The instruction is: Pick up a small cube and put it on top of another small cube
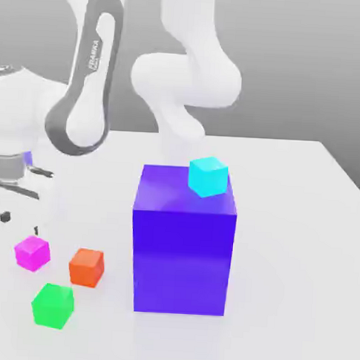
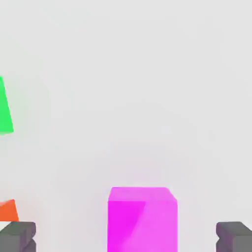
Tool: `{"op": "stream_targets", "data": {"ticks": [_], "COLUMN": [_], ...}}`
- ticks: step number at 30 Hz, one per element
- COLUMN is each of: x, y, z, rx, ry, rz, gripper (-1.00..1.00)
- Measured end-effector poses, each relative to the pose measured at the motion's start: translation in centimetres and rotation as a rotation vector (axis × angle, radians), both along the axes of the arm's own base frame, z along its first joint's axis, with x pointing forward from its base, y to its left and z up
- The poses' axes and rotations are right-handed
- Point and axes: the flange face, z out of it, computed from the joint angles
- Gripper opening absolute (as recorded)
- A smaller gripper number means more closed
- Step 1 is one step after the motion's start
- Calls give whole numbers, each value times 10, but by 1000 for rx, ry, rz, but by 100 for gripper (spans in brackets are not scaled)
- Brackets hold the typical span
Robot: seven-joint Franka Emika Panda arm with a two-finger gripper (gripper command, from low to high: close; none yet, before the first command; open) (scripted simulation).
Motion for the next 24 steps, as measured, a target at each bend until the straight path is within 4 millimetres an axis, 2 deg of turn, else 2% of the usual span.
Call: {"op": "stream_targets", "data": {"ticks": [6,7,14,22,24], "x": [-3,-3,-3,-3,17], "y": [0,1,1,1,10], "z": [-48,-54,-54,2,14], "rx": [2,4,6,5,9], "ry": [6,6,6,6,4], "rz": [-1,-2,-2,-2,56], "gripper": [0,-100,-100,-100,-100]}}
